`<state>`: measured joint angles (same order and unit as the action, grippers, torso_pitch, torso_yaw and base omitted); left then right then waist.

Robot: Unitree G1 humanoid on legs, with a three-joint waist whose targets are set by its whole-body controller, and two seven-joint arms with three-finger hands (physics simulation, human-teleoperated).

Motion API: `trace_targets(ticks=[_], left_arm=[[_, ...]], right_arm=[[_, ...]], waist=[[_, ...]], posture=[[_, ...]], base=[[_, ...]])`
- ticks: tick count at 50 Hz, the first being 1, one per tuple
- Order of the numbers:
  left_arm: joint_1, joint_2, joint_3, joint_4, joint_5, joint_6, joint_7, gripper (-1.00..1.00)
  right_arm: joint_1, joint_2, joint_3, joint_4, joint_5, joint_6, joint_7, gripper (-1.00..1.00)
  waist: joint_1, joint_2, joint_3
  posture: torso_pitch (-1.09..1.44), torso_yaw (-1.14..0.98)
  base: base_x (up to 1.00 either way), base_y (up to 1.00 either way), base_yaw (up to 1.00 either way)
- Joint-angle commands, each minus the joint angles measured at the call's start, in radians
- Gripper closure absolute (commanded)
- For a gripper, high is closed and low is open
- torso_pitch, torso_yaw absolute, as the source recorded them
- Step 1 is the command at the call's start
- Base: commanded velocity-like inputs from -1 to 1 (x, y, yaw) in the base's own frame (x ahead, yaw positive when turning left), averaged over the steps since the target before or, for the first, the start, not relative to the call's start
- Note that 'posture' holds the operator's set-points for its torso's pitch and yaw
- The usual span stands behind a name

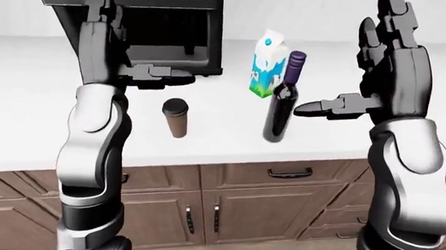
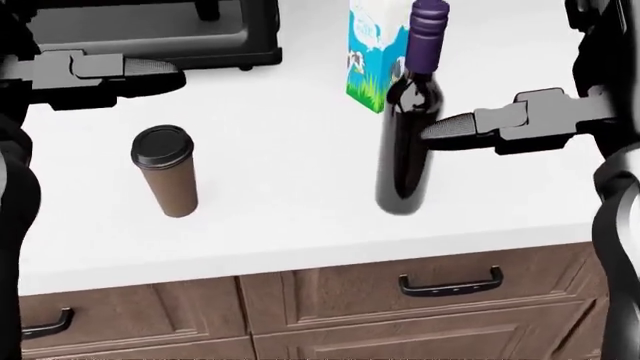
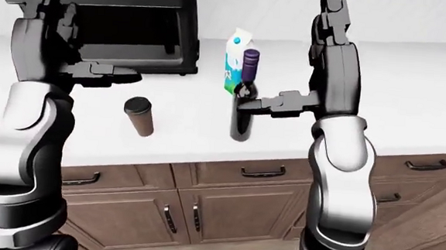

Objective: Move the drinks to the dining counter.

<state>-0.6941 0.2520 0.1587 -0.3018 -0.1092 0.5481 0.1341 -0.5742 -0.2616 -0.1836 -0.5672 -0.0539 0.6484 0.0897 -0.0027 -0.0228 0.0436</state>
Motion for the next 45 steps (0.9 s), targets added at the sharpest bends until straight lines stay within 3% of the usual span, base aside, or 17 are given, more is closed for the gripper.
trace_targets(ticks=[1,2,3,4,5,8,9,12,14,16,18,22,33,45], left_arm=[[-0.016,0.007,0.011,-0.025,0.010,-0.024,0.008,-1.00],[-0.015,0.003,0.009,-0.028,0.010,-0.021,0.009,-1.00],[-0.014,0.002,0.008,-0.025,0.012,-0.024,0.009,-1.00],[-0.016,0.002,0.008,-0.030,0.012,-0.018,0.009,-1.00],[-0.019,0.003,0.010,-0.034,0.011,-0.013,0.008,-1.00],[-0.018,0.004,0.011,-0.035,0.010,-0.013,0.007,-1.00],[-0.016,0.004,0.010,-0.035,0.011,-0.015,0.007,-1.00],[-0.014,0.006,0.014,-0.027,0.010,-0.023,0.006,-1.00],[-0.011,0.007,0.017,-0.023,0.009,-0.029,0.006,-1.00],[-0.006,0.007,0.018,-0.021,0.008,-0.034,0.007,-1.00],[-0.004,0.009,0.021,-0.020,0.006,-0.035,0.007,-1.00],[-0.001,0.015,0.025,-0.021,0.000,-0.036,0.006,-1.00],[0.008,0.015,0.023,-0.007,0.004,-0.054,0.004,-1.00],[0.010,0.015,0.025,0.000,0.005,-0.061,0.001,-1.00]], right_arm=[[-0.021,-0.002,0.008,-0.002,0.003,-0.034,-0.004,-1.00],[-0.021,-0.001,0.009,0.003,0.003,-0.037,-0.004,-1.00],[-0.020,0.000,0.009,0.001,0.005,-0.038,-0.002,-1.00],[-0.020,0.000,0.008,-0.003,0.006,-0.035,-0.001,-1.00],[-0.019,-0.002,0.008,-0.002,0.004,-0.036,-0.001,-1.00],[-0.012,0.000,0.006,-0.023,0.007,-0.026,0.000,-1.00],[-0.012,-0.001,0.006,-0.025,0.007,-0.024,0.001,-1.00],[-0.027,0.000,0.007,-0.007,0.009,-0.041,-0.004,-1.00],[-0.034,0.000,0.011,0.008,0.008,-0.048,-0.008,-1.00],[-0.042,0.001,0.014,0.021,0.007,-0.053,-0.010,-1.00],[-0.032,0.002,0.014,0.004,0.007,-0.044,-0.009,-1.00],[-0.017,0.007,0.016,-0.032,0.016,-0.018,0.002,-1.00],[0.034,0.022,0.010,-0.121,0.089,0.041,0.040,-1.00],[0.084,0.048,0.032,-0.046,0.063,-0.001,0.049,-1.00]], waist=[[0.001,0.000,-0.016],[-0.002,0.015,-0.013],[-0.002,0.045,-0.018],[-0.011,0.044,-0.014],[-0.006,0.038,-0.032],[0.007,0.066,-0.026],[0.015,0.056,-0.008],[0.016,0.027,0.000],[0.021,-0.021,0.001],[0.021,-0.002,-0.001],[0.015,0.008,-0.017],[0.007,0.022,-0.027],[0.003,0.019,-0.035],[0.003,0.019,-0.033]], posture=[[0.00,0.00],[0.00,0.00],[0.00,0.00],[0.00,0.00],[0.00,0.00],[0.00,0.00],[0.00,0.00],[0.00,0.00],[0.00,0.00],[0.00,0.00],[0.00,0.00],[0.00,0.00],[0.00,0.00],[0.00,0.00]], base=[[0.00,0.00,0.00],[0.00,0.00,0.00],[0.05,0.00,0.00],[0.05,0.00,0.00],[0.06,0.00,0.00],[0.05,0.00,0.00],[0.05,0.00,0.00],[0.02,0.00,0.00],[0.00,0.00,0.00],[0.00,0.00,0.00],[0.00,0.00,0.00],[0.00,0.00,0.00],[0.00,0.00,0.00],[0.00,0.00,0.00]])
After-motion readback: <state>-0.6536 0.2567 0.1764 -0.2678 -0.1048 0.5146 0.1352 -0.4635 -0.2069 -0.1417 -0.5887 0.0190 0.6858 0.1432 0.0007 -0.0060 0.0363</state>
